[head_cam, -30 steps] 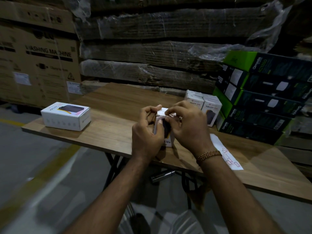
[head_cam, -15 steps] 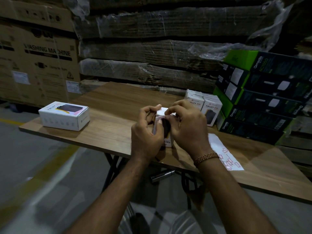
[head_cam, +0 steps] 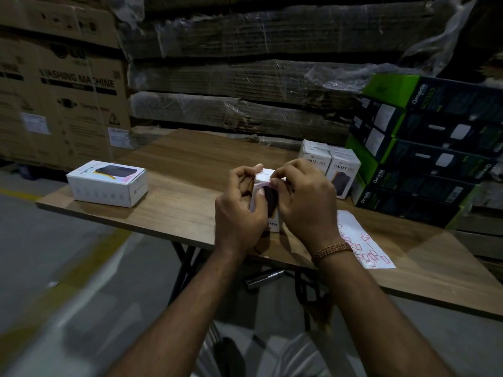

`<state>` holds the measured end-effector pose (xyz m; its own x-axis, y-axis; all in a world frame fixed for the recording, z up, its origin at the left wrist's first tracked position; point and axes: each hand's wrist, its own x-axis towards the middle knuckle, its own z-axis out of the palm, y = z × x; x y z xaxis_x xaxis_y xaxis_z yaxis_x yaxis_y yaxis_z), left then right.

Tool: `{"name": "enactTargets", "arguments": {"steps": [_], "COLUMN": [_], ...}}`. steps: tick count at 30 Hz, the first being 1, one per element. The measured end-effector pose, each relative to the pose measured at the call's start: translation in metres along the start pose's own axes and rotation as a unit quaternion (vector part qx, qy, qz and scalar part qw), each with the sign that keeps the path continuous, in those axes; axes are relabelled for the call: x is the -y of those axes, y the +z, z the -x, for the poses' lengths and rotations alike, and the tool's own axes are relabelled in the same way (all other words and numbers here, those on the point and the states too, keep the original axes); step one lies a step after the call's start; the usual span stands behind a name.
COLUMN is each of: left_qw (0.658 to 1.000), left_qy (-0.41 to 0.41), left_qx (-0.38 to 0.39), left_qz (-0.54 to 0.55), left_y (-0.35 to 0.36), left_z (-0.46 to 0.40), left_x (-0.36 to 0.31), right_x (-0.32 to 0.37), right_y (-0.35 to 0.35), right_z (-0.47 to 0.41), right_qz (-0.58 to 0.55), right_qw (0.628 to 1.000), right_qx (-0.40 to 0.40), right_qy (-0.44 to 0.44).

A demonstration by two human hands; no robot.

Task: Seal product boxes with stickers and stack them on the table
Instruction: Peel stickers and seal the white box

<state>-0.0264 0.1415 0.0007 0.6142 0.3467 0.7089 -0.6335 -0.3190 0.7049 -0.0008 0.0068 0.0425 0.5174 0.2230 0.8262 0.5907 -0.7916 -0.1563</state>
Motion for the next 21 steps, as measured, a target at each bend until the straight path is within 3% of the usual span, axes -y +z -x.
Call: {"name": "enactTargets", "arguments": {"steps": [6,10,14,21], "left_qw": [1.000,1.000,1.000,1.000], "left_qy": [0.001,0.002,0.006,0.006], "left_qx": [0.002,0.002,0.003,0.003], "left_qz": [-0.001,0.002,-0.006,-0.008], "left_y": [0.000,-0.001,-0.001,0.001], "left_z": [0.000,0.000,0.000,-0.001], "left_x": [0.000,-0.002,-0.003,0.001], "right_x": [-0.007,-0.003,0.002,-0.005], "right_y": [-0.001,-0.002,-0.003,-0.004], "right_z": [0.008,0.008,0.000,-0.008], "right_qz": [0.005,-0.006,-0.065,-0.042], "right_qw": [0.999,1.000,0.997,0.998], "right_qx": [0.003,0.029,-0.002,0.042], "right_qy": [-0.038,-0.009,0.032,0.005]}}
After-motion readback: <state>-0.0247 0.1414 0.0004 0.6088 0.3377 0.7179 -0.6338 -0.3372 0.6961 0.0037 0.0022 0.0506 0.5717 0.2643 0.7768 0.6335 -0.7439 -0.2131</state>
